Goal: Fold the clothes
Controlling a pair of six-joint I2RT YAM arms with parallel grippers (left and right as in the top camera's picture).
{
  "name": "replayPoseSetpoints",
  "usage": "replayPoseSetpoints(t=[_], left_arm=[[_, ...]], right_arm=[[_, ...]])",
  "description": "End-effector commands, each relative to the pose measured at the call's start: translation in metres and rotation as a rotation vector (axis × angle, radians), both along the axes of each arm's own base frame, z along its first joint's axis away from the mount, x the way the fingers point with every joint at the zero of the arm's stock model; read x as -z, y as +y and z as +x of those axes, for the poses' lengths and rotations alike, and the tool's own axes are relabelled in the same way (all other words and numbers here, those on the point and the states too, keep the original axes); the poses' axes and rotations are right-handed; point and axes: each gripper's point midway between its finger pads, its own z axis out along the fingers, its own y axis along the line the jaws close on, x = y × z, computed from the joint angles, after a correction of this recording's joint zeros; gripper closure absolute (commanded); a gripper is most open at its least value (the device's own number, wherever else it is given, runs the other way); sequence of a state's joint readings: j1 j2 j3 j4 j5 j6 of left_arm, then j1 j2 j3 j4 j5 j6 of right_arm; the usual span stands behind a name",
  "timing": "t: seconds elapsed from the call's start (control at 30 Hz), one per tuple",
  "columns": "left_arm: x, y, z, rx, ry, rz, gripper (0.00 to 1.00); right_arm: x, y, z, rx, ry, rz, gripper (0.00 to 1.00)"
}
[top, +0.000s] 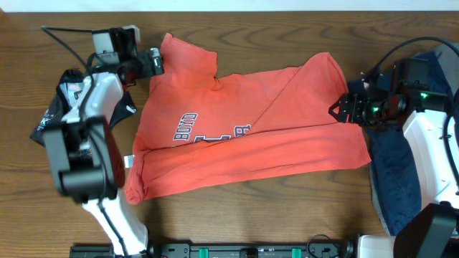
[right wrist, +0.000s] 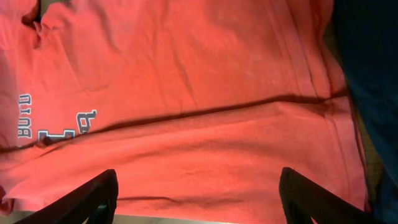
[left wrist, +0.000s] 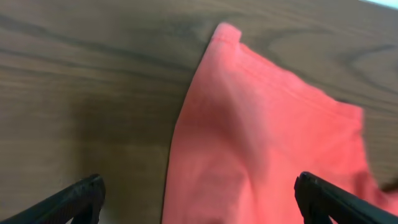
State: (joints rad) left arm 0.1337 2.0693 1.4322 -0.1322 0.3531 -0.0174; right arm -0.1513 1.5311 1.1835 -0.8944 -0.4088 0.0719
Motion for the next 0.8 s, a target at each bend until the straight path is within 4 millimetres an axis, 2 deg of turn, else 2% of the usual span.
replayPoseSetpoints(t=[0.0, 0.07, 0.17, 0.27, 0.4, 0.5, 0.63, 0.77], left_arm=[[0.018, -0.009, 0.016, 0.056, -0.018, -0.026, 0.02], [0.031, -0.011, 0.02, 0.06, -0.019, -0.029, 0.0], [0.048, -0.017, 0.019, 0.07, 0.007, -0.034, 0.04], [0.059, -0.029, 0.016, 0.09, 0.033, -0.037, 0.07], [0.068, -0.047, 0.01, 0.124, 0.064, -0.039, 0.16], [0.07, -0.055, 0.008, 0.135, 0.074, -0.037, 0.32], [0.07, -0.052, 0.008, 0.131, 0.073, -0.037, 0.74], [0.07, -0.049, 0.007, 0.093, 0.093, -0.065, 0.81]], right_arm=[[-0.004, 0.007, 0.0, -0.033, -0.013, 0.003, 0.2], [-0.004, 0.007, 0.0, -0.034, -0.014, 0.003, 0.2], [-0.004, 0.007, 0.002, -0.033, -0.019, 0.002, 0.21], [-0.005, 0.006, 0.004, -0.034, -0.03, 0.0, 0.21], [-0.005, 0.006, 0.006, -0.034, -0.037, -0.001, 0.21], [-0.005, 0.006, 0.005, -0.034, -0.037, -0.001, 0.24], [-0.005, 0.006, 0.005, -0.034, -0.037, -0.001, 0.3], [-0.003, 0.002, 0.005, -0.022, -0.028, -0.023, 0.35]])
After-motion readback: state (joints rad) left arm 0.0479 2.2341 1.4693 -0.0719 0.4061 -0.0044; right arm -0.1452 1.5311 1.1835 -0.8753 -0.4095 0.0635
